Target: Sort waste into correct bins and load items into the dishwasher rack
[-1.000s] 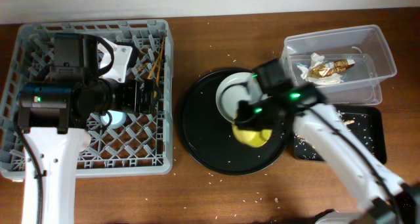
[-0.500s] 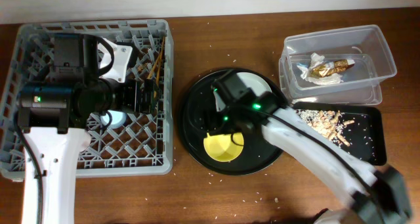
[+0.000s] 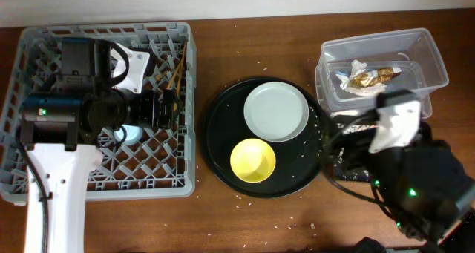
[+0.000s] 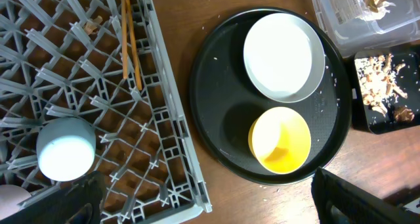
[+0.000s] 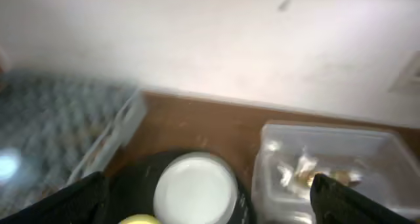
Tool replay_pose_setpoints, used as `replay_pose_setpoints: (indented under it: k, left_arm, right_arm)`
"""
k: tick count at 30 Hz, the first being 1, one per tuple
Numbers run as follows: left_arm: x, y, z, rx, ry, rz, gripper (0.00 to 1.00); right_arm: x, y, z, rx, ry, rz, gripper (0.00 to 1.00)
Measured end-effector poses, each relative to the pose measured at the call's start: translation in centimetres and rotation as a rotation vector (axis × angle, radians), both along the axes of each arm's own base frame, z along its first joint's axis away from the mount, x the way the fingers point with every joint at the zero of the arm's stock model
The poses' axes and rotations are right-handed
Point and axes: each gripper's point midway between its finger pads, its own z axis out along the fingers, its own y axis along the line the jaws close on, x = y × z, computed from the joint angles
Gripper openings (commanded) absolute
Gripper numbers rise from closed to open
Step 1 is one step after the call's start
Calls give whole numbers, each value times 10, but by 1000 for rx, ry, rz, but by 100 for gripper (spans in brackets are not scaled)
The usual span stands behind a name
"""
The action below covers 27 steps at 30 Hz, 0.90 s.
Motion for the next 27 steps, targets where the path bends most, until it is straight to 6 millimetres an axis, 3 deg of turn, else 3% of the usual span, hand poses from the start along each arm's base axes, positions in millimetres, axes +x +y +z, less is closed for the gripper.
replay_pose_setpoints:
  k: [2,4,6,8,13,14,19,27]
  left_arm:
    - [0,0,0,1,0,0,99]
    - [0,0,0,0,2,0,99]
    - [0,0,0,0,1,0,99]
    - [0,0,0,1,-1,0,99]
    - [0,0,1,0,-3,0,99]
    - [0,0,1,0,-2,0,99]
    - [0,0,1,0,-2,0,99]
    - [0,0,1,0,-2,0,99]
  right_arm:
    - [9,-21,-8,42,-87,-102,98]
    - [17,-39,-39,47,-105,-178,98]
    - [16,-53,-98,14,-32,-212,98]
    - [13,-64,-134,28,-31,-236,98]
    - [4,-86,-187,80,-140,-300,99]
    - [2,-87,-206,86,-153,-303,98]
    - [5,-86,-235,118,-231,-293,98]
    - [5,-86,-234,119,-235,-293,99]
